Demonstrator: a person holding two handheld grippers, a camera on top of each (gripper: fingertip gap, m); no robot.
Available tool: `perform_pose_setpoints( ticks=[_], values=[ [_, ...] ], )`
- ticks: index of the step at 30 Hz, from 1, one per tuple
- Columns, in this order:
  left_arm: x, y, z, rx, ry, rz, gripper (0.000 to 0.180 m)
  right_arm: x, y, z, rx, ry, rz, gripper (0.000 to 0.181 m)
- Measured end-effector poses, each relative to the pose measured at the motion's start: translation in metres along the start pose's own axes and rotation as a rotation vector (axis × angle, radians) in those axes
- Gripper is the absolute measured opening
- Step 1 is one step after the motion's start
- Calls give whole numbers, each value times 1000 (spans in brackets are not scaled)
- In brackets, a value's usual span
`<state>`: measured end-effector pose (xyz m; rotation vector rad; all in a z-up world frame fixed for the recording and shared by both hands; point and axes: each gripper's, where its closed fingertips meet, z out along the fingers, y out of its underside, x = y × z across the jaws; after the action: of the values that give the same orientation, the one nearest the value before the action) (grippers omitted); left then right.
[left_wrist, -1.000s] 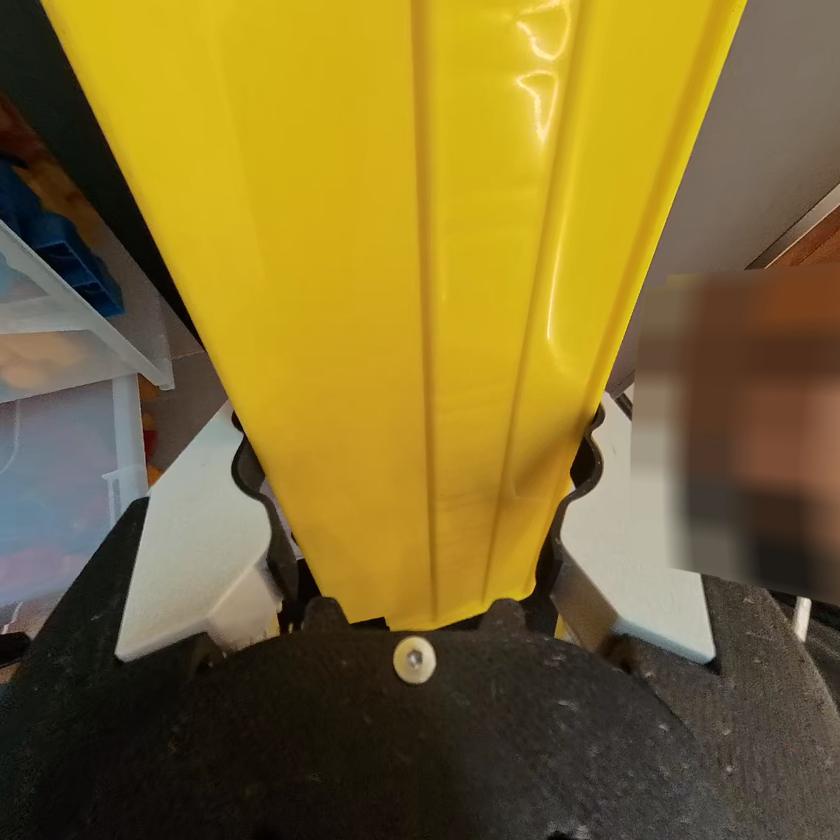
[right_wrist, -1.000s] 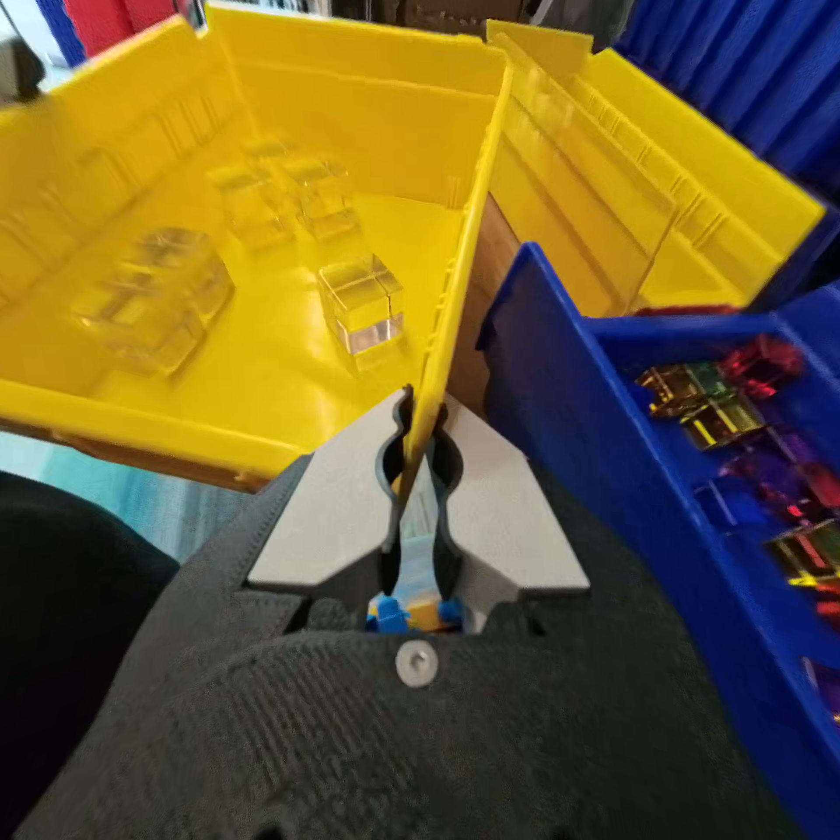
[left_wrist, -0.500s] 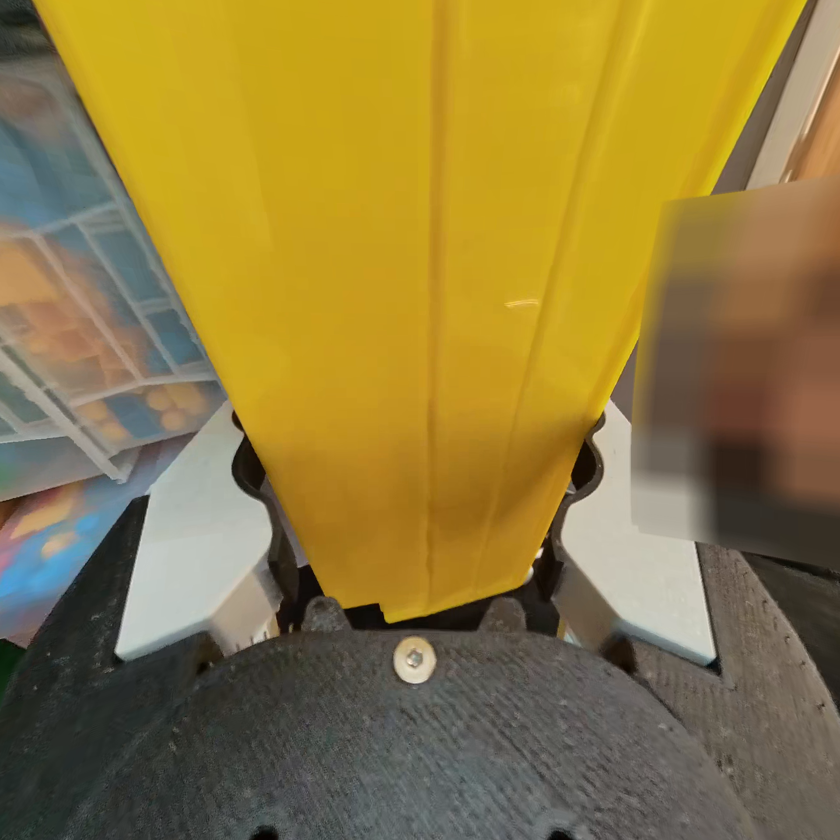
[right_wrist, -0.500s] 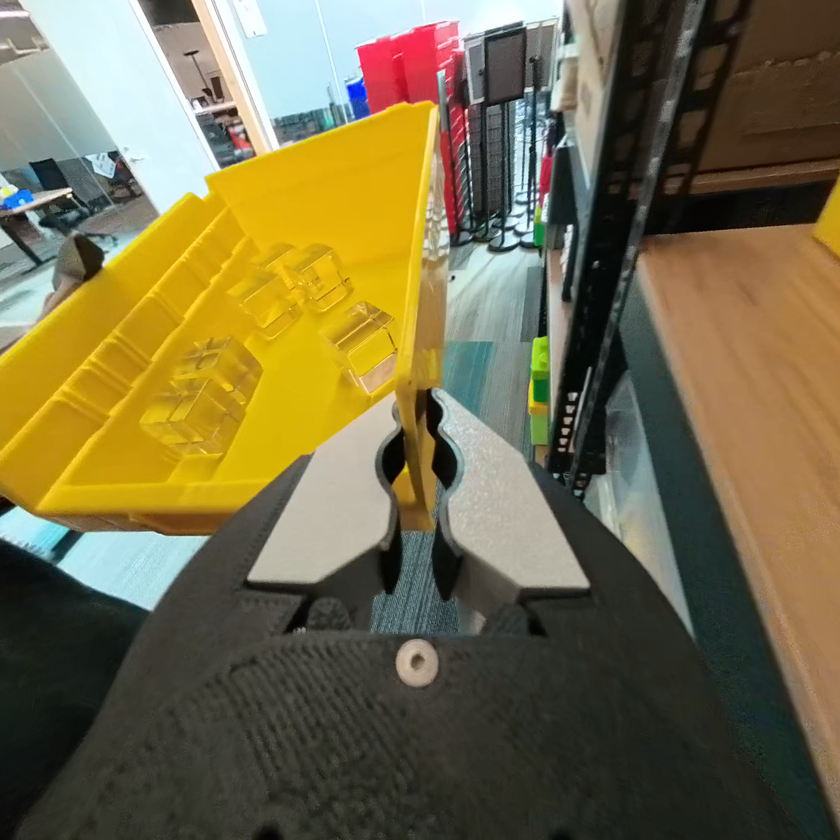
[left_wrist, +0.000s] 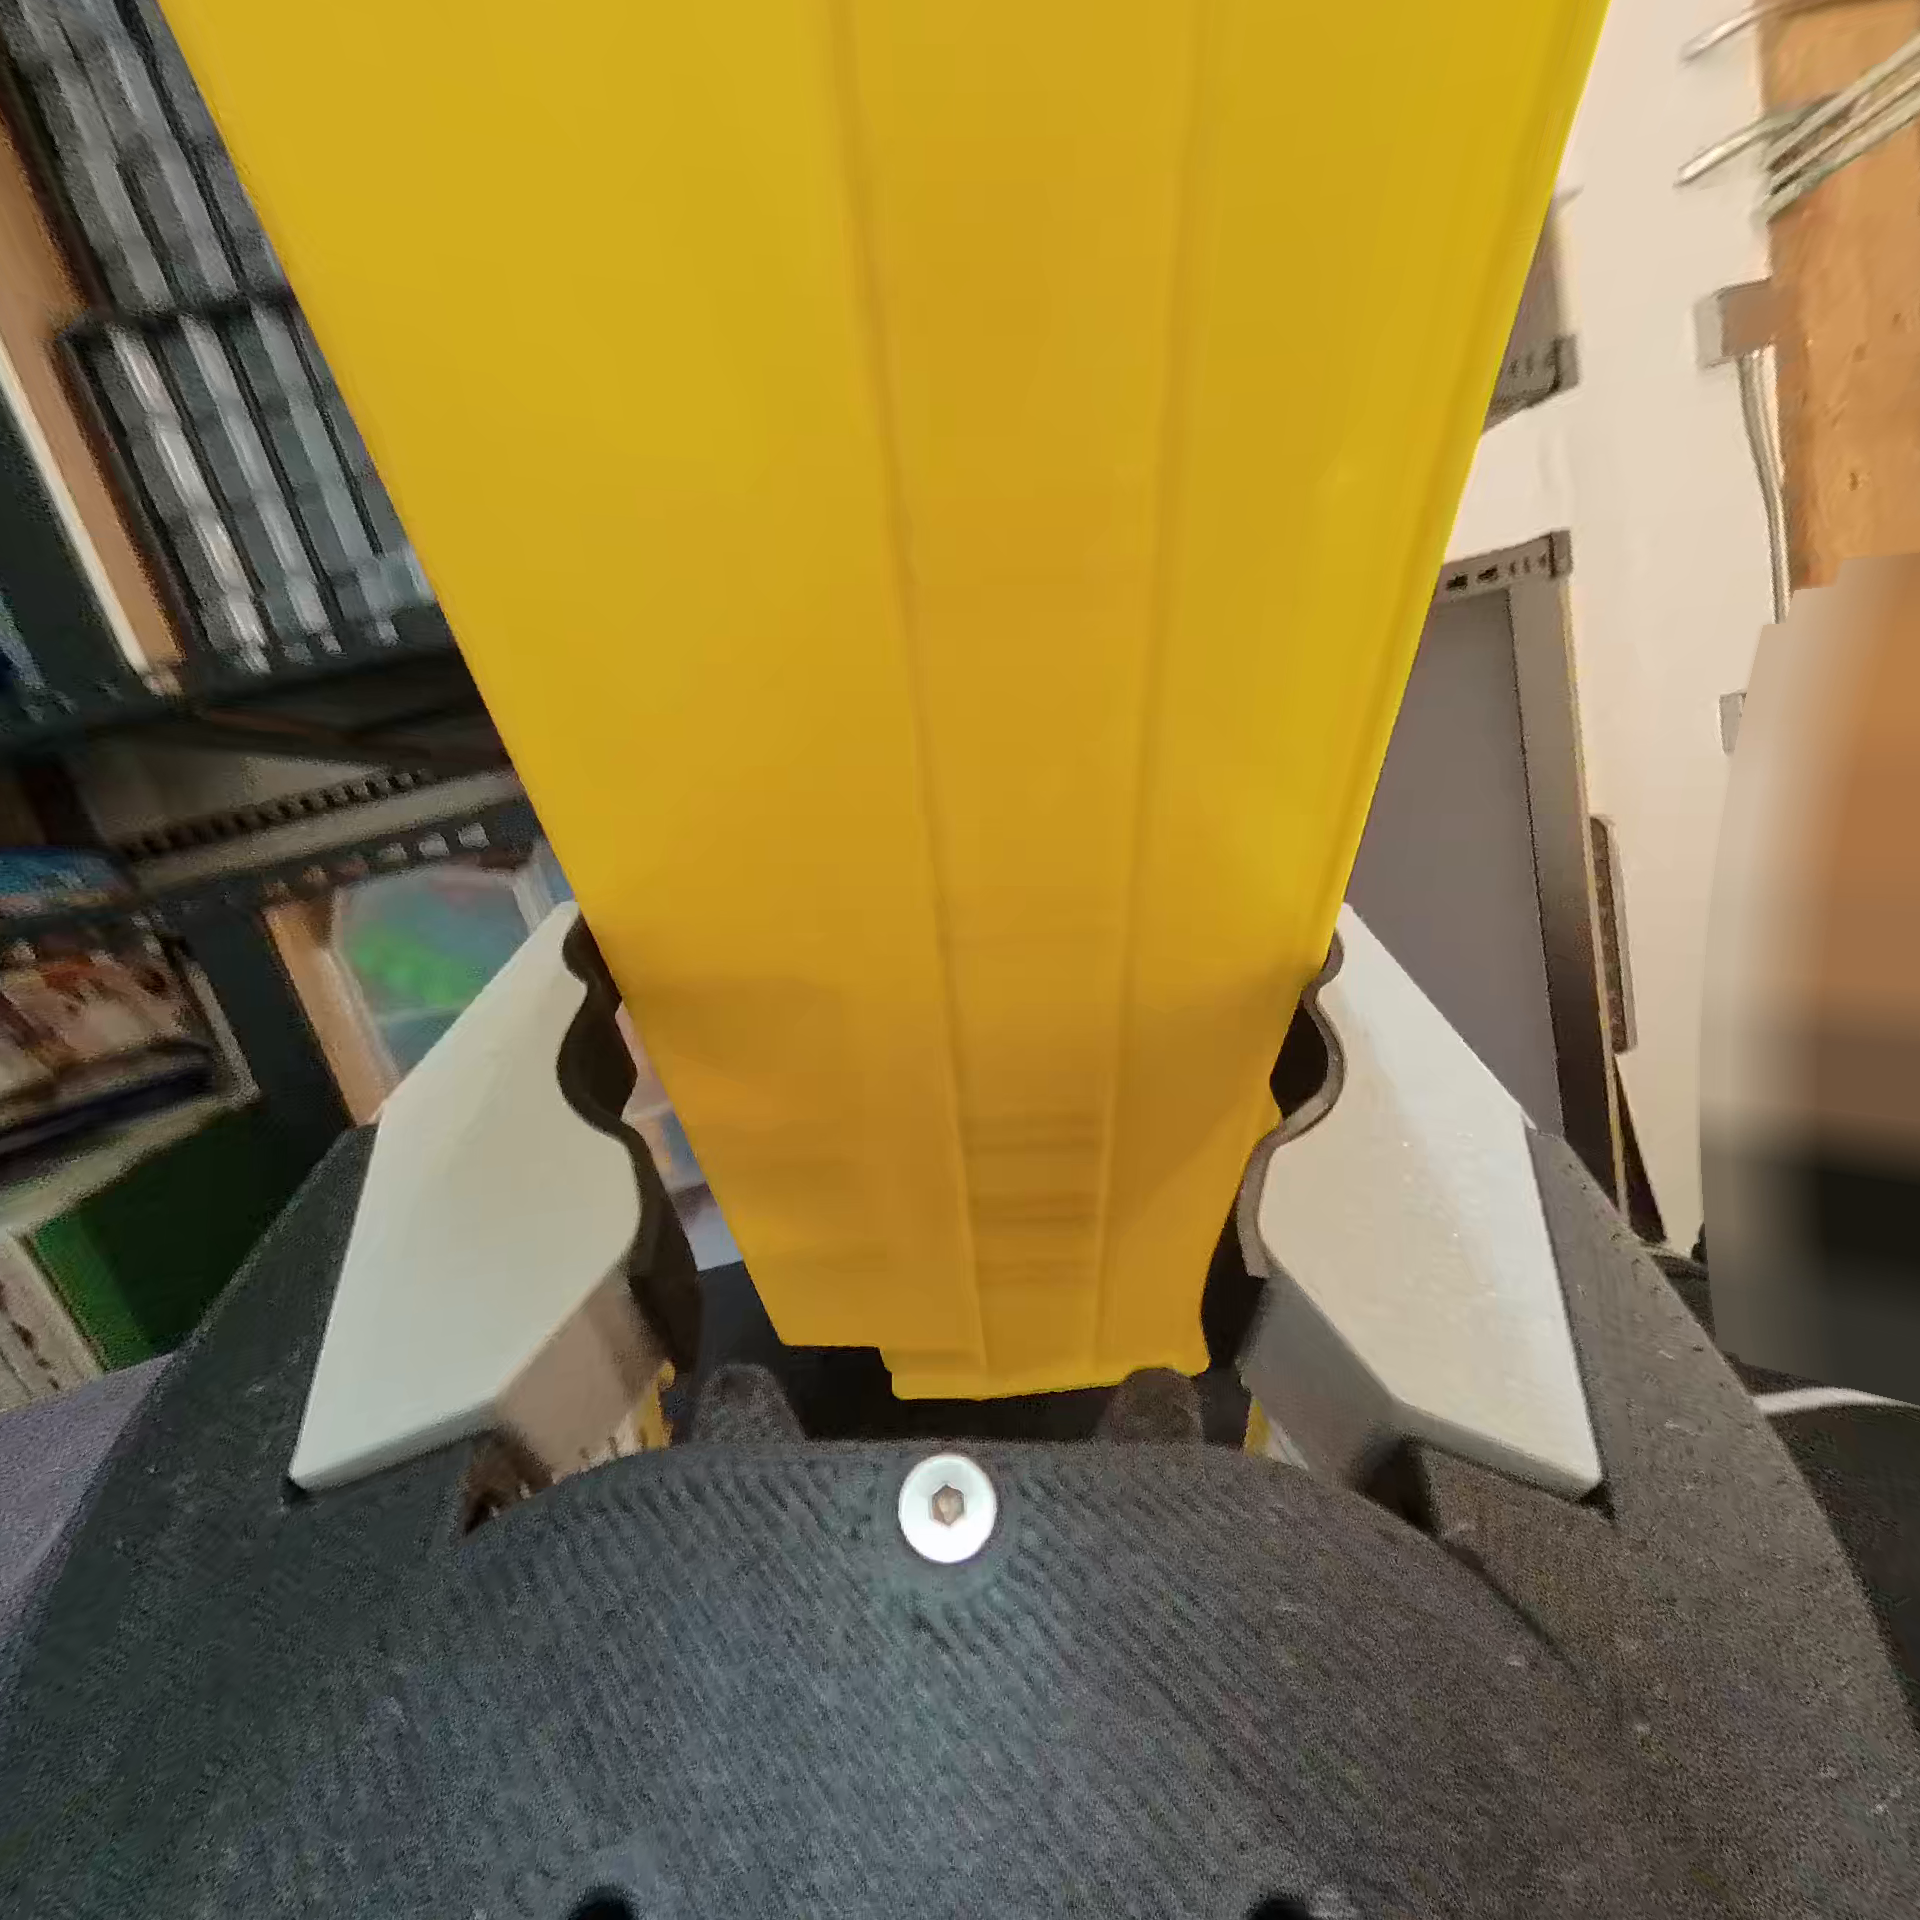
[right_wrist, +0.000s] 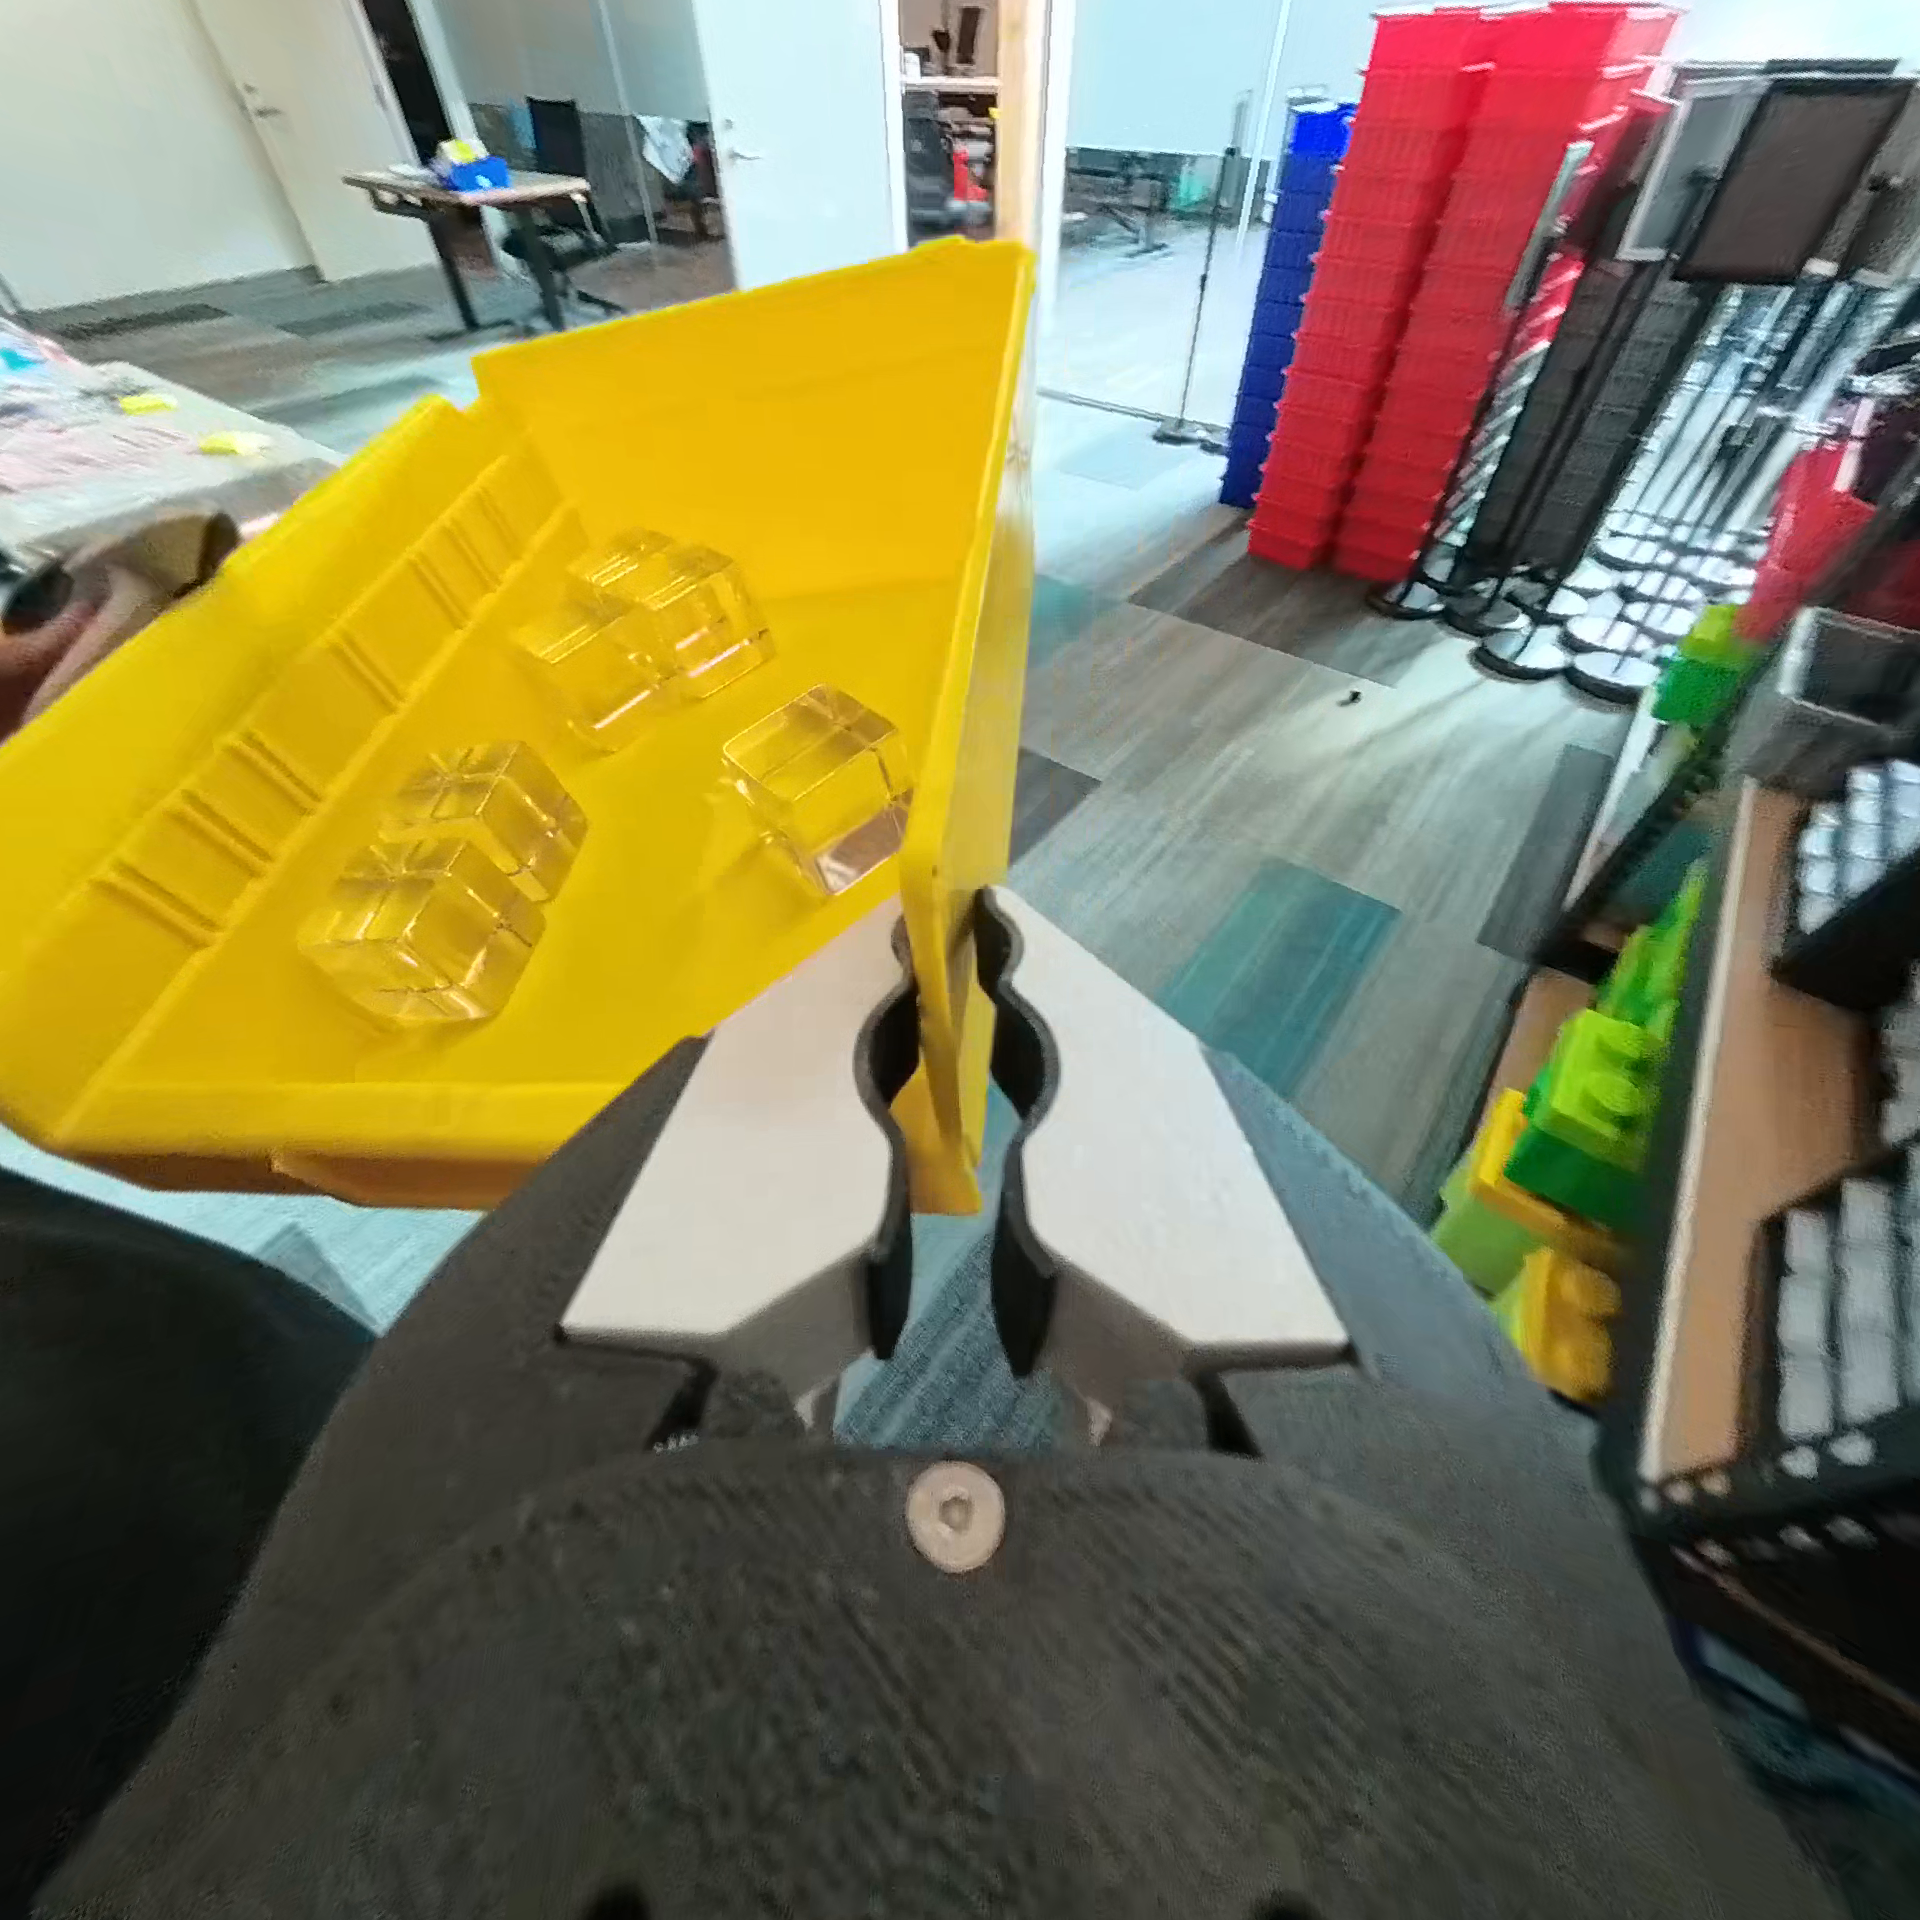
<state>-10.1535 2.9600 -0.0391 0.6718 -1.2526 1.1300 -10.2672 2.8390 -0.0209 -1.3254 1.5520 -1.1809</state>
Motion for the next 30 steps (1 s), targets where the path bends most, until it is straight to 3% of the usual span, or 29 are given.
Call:
perform_pose_setpoints(
  ticks=[5, 12, 17, 20, 24, 30],
  values=[
    [-2, -59, -42, 160, -24, 47, 127, -18, -32, 89, 97, -219, 103, 8],
    [-40, -172, -81, 304, -138, 124, 126, -16, -43, 254, 56, -421, 44, 15],
    [-68, -291, -96, 434, -206, 119, 127, 2, -58, 385, -30, -575, -11, 9],
    [-77, -363, -97, 503, -219, 102, 127, 18, -84, 462, -66, -586, -122, 6],
    [-84, -451, -106, 599, -175, 81, 128, 29, -129, 553, -76, -683, -90, 8],
    [-113, -586, -150, 704, -144, 105, 128, 20, -168, 706, -72, -708, -211, 6]
  ],
)
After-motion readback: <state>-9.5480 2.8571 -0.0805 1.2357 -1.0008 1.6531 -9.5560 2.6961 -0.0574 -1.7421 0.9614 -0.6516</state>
